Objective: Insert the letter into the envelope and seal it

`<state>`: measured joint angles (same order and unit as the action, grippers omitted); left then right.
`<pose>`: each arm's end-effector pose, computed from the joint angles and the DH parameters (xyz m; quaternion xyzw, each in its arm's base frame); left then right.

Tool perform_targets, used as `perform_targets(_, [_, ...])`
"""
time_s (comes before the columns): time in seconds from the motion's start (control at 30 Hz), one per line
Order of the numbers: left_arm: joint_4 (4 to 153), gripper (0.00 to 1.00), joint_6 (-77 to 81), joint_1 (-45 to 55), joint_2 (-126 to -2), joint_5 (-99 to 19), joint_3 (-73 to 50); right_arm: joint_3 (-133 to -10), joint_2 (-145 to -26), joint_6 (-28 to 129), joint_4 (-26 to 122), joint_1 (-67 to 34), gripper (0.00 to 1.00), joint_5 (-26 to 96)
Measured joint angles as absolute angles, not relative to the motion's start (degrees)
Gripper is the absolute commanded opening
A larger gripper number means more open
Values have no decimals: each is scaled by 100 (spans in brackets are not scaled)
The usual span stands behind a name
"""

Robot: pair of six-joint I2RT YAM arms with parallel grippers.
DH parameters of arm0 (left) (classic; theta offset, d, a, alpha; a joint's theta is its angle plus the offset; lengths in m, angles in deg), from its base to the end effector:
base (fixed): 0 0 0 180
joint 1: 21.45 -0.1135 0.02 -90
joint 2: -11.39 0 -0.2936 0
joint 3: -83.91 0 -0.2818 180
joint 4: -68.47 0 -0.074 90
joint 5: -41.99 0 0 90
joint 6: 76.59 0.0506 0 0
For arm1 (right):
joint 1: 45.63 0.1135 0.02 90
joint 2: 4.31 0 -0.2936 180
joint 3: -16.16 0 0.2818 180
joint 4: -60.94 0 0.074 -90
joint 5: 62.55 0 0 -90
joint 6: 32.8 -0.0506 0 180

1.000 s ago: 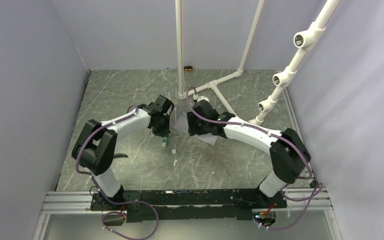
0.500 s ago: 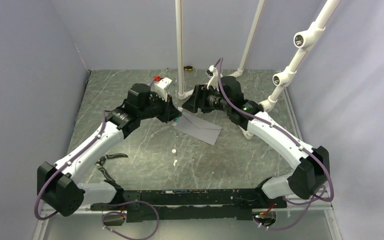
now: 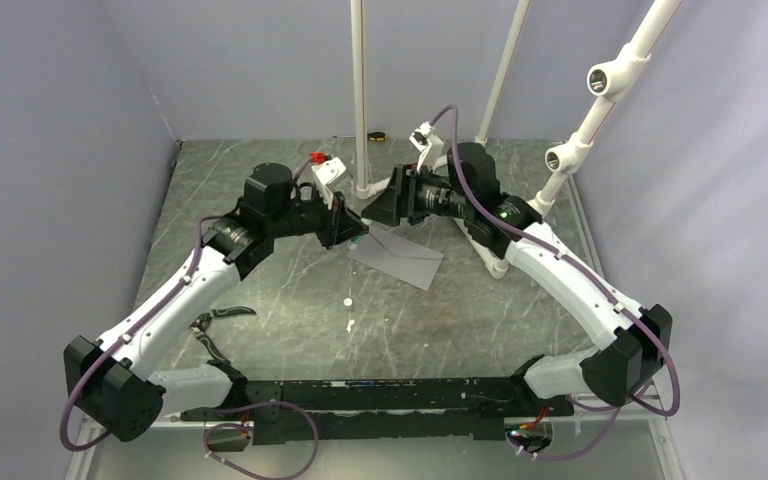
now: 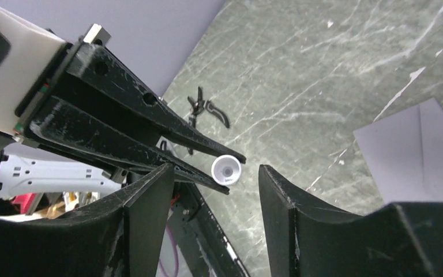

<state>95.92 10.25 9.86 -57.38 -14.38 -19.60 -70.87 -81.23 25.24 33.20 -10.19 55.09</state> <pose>0.2437 -0.1810 0.3858 0.3519 0.7188 -0.3892 0.4561 0.2668 0.2187 0.4130 -0.1648 0.7791 0.4785 0.3700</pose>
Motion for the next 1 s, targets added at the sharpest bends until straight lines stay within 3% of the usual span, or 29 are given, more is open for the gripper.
perform_targets(0.53, [9669,3,1285,957,-5732,-1208,-1883,-7205,-8379,2445,2846,-1027,36,5863])
perform_targets(1.0, [9892,2,1593,896,-5762,-1405,-1883,-7544,-8825,1813,2496,-1023,38,5861])
